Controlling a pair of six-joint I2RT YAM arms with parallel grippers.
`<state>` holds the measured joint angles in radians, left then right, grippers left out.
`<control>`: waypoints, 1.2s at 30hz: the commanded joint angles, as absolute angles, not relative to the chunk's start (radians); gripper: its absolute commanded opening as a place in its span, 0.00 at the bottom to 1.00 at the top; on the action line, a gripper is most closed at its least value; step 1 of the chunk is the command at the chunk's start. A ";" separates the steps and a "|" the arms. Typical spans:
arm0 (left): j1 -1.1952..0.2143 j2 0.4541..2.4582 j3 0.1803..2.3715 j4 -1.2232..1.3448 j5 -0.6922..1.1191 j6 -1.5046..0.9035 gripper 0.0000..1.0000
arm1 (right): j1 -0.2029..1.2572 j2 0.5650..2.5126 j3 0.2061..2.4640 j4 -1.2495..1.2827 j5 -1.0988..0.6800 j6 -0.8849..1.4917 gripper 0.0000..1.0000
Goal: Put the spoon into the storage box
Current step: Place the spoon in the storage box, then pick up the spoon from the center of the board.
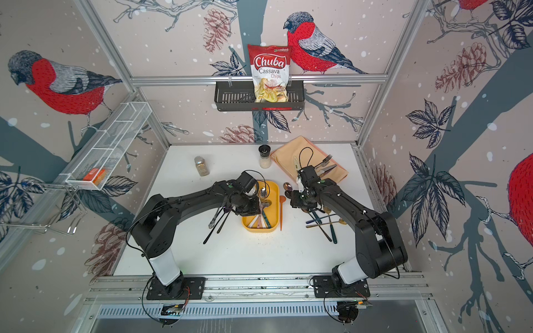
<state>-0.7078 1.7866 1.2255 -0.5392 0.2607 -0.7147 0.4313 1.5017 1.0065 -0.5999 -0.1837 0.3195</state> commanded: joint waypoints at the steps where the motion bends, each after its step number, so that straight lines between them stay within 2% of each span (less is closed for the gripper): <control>1: -0.709 1.767 1.269 -0.638 0.193 -0.610 0.34 | 0.432 1.508 1.018 -0.603 -0.183 0.316 0.52; 7: -0.684 1.701 1.315 -0.761 0.072 -0.489 0.35 | 0.433 1.514 1.023 -0.604 -0.181 0.317 0.52; 15: -0.482 1.579 1.217 -0.771 0.032 -0.364 0.35 | 0.437 1.528 1.029 -0.604 -0.184 0.313 0.52; 21: -0.366 1.591 1.153 -0.719 0.015 -0.286 0.35 | 0.439 1.535 1.032 -0.607 -0.181 0.310 0.52; 36: -0.317 1.708 1.113 -0.607 -0.046 -0.193 0.38 | 0.437 1.525 1.022 -0.616 -0.171 0.310 0.52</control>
